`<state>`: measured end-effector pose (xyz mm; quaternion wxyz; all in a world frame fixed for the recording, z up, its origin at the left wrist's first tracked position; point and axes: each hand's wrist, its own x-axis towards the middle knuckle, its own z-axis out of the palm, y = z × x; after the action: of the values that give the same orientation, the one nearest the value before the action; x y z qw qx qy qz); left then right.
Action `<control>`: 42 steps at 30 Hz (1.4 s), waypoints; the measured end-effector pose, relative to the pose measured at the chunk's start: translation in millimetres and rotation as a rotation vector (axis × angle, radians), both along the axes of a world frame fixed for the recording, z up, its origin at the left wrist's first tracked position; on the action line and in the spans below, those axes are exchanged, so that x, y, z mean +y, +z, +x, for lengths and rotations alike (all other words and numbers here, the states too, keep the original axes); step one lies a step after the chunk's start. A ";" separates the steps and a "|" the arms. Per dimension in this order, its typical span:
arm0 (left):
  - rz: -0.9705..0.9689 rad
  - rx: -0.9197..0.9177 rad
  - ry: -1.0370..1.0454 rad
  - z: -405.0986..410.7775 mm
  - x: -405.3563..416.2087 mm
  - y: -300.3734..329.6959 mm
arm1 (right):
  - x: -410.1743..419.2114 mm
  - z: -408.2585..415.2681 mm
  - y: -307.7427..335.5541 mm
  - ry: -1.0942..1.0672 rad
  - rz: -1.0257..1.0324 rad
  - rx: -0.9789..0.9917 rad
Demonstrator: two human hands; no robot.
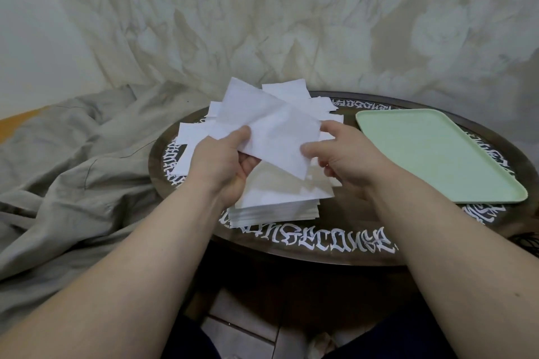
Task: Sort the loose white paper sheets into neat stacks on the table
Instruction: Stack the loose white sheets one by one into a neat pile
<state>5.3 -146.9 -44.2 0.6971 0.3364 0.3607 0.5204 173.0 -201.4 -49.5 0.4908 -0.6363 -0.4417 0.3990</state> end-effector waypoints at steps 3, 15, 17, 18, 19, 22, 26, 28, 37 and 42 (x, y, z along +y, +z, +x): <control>0.039 0.250 -0.004 -13.6 9.5 -4.6 | -3.1 7.8 -0.9 0.027 0.004 -0.003; 0.209 1.054 -0.131 -39.0 10.0 -15.3 | -17.7 13.9 -13.2 -0.088 -0.031 -0.113; 0.239 1.114 -0.123 -39.9 7.1 -23.0 | -18.4 12.6 -20.6 -0.101 -0.045 -0.141; 0.256 1.145 -0.118 -40.8 6.4 -25.9 | -19.0 12.1 -22.7 -0.102 -0.052 -0.166; 0.269 1.163 -0.110 -41.3 6.4 -27.5 | -19.3 12.3 -24.1 -0.101 -0.055 -0.193; 0.288 1.150 -0.087 -41.9 8.1 -26.9 | -21.1 12.7 -22.7 -0.084 -0.044 -0.244; 0.345 1.151 -0.066 -42.3 7.3 -25.2 | -24.0 12.9 -19.2 -0.078 -0.010 -0.236; 0.378 1.159 -0.055 -42.7 6.3 -25.1 | -23.9 13.9 -19.5 -0.067 -0.006 -0.255; 0.392 1.242 -0.091 -45.4 4.6 -26.1 | -22.2 16.2 -25.1 -0.046 -0.018 -0.363; 0.399 1.220 -0.085 -47.2 4.4 -23.9 | -22.0 16.2 -23.3 -0.039 0.011 -0.369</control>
<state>-42.0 -142.5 -68.1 0.3106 0.7091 0.5752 0.2644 189.1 -223.4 -72.8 0.4125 -0.7043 -0.5143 0.2634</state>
